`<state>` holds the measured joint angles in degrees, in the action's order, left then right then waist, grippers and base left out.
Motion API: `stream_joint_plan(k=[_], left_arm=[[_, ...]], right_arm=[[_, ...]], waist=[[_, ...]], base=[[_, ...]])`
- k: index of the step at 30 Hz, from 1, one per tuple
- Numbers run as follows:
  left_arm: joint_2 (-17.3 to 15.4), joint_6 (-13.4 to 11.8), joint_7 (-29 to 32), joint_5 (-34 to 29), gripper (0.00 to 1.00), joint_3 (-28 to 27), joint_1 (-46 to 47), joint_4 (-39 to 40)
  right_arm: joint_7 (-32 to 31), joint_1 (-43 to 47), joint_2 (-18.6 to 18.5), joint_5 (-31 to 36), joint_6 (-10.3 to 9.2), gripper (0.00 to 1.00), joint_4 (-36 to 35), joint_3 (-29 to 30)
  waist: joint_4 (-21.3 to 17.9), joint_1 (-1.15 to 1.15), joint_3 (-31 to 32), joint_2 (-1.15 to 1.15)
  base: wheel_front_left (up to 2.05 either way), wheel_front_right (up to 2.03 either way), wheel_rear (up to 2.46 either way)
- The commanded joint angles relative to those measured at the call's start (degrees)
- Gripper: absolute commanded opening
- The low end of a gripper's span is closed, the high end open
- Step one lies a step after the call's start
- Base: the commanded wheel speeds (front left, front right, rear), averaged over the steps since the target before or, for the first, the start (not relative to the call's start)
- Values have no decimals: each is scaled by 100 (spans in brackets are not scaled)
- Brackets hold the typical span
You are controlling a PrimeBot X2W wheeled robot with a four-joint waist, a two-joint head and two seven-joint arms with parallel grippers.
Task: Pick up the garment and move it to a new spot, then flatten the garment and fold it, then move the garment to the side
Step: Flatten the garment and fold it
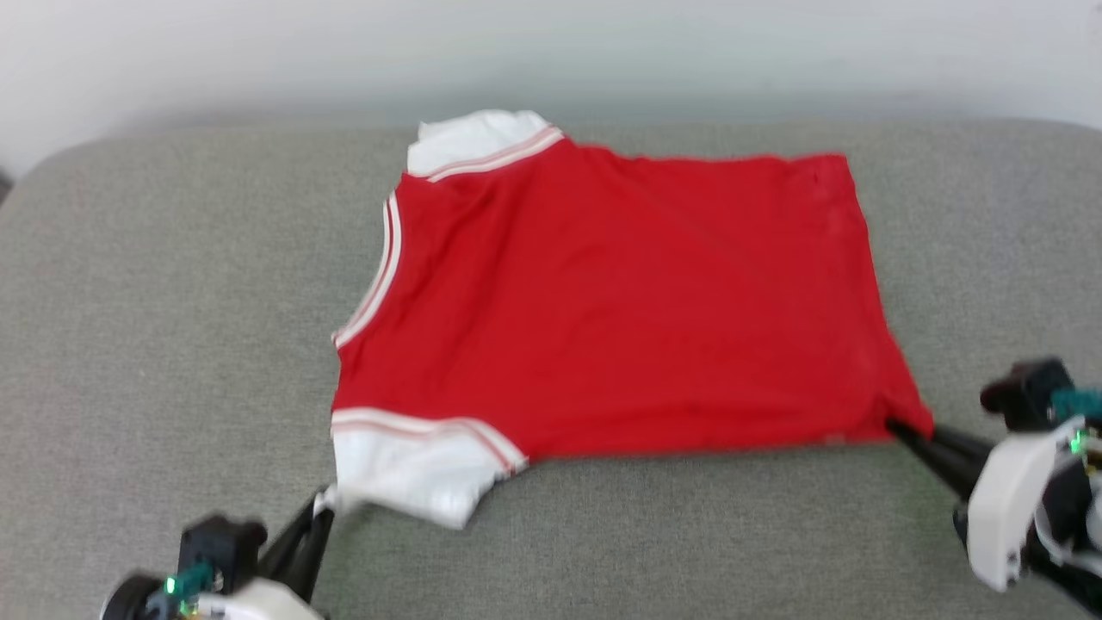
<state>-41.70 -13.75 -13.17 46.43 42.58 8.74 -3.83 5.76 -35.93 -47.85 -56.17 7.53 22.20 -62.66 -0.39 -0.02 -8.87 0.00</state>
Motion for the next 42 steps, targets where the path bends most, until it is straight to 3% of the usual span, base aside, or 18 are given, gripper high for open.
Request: stream_joint_plan(k=[1, 9, 17, 23, 31, 42], left_arm=[[-48, -100, -13, 107, 0, 4, -292, 86], [-28, -291, 97, 512, 0, 227, -1313, 473], [-186, -319, 200, 554, 0, 316, -1536, 659], [-270, -266, 140, 141, 0, 207, -857, 770], [-130, 99, 235, -418, 0, 135, 517, 565], [174, 519, 378, -761, 0, 0, 2115, -484]], right_arm=[[21, 339, -92, -32, -9, 0, -119, 45], [60, 1663, -298, -151, -8, 0, -504, 405], [-21, 2372, -379, -24, -8, 0, -853, 952], [-180, 2442, -278, 198, -8, 0, -1061, 1642], [-471, 2296, -75, 523, -8, 0, -1373, 2501], [-1010, 1847, 351, 892, -8, 0, -1523, 3152]], waist=[[7, 2, 154, 0], [92, 2, 443, 0], [147, 2, 460, 0], [157, 2, 365, 0], [40, 2, -11, 0], [-221, 2, -764, 0]], base=[[0, 0, 0], [0, 0, 0], [0, 0, 0], [0, 0, 0], [0, 0, 0], [0, 0, 0]])
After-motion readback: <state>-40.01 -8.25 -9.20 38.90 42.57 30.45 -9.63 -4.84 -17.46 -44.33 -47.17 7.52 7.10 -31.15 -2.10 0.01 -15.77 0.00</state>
